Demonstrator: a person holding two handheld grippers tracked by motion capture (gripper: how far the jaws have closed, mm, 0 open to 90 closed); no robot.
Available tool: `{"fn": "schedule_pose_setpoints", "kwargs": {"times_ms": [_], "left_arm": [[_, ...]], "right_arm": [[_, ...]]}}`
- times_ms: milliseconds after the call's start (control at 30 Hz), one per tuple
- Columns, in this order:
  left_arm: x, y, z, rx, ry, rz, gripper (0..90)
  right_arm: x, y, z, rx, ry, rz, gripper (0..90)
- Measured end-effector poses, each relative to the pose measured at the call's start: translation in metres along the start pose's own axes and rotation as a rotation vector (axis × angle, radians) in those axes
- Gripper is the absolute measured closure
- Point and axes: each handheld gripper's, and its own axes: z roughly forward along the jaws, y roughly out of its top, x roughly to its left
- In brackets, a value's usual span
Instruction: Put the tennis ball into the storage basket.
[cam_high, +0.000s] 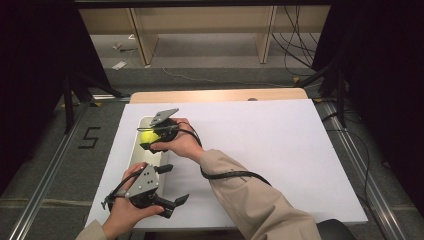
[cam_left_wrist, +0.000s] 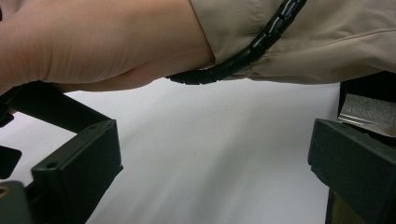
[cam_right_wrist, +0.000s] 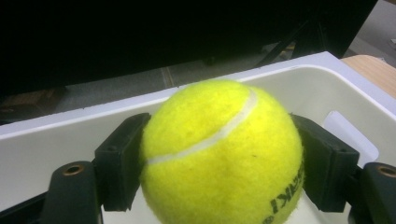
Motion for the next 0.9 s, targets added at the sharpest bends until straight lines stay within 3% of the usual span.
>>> {"fn": "schedule_pose_setpoints", "kwargs": {"times_ms": [733,900], "left_arm": [[-0.0002,0.0001,0.0001,0.001,-0.002,0.002,2.3],[-0.0002,0.0,0.0001,0.001,-0.002,0.002,2.2]], "right_arm": [[0.0022,-0.0008,0.0037,0.015,0.006,-0.004,25.7],[0.002,0.0037,0.0016,-0.021,0.0,-0.01,18.5]]}}
